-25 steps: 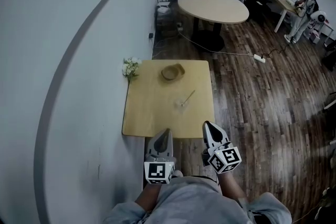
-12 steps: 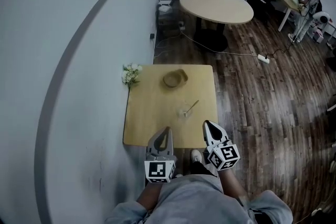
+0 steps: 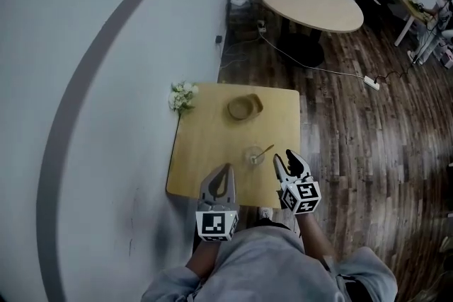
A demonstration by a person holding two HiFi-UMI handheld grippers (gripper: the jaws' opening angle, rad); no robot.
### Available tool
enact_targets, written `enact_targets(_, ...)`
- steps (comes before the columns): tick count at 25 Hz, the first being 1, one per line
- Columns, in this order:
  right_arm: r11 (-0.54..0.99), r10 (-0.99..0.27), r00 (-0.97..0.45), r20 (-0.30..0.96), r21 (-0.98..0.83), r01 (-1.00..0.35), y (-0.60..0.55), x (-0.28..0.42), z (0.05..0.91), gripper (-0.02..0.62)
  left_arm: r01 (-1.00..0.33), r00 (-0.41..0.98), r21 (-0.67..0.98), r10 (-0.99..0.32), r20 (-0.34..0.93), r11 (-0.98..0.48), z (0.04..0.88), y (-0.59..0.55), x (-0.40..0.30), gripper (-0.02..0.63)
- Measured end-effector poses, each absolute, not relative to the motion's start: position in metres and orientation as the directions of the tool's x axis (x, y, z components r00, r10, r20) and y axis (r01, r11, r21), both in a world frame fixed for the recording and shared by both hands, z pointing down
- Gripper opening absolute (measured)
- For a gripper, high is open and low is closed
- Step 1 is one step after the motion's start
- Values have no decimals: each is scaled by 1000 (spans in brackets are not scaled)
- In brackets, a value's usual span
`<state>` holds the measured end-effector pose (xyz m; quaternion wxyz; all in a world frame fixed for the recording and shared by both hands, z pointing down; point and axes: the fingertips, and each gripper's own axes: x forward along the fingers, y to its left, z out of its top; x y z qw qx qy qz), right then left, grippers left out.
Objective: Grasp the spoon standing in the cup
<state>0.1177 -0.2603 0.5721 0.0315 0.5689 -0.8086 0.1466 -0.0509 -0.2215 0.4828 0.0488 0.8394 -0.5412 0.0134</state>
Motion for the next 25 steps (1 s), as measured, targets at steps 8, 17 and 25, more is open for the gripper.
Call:
enact_targets(8, 319, -857, -387, 339, -240, -917, -294, 122, 628, 144, -936, 352, 43, -929, 114, -349, 486, -247, -55, 2)
enact_targets(17, 326, -793, -414, 447, -263, -908, -308, 119, 680, 127, -951, 310, 29, -940, 142, -309, 489, -263, -58, 2)
enact_targets(25, 336, -735, -456, 502, -314, -888, -319, 112, 708, 97, -963, 270, 25, -949, 162, -270, 496, -269, -64, 2)
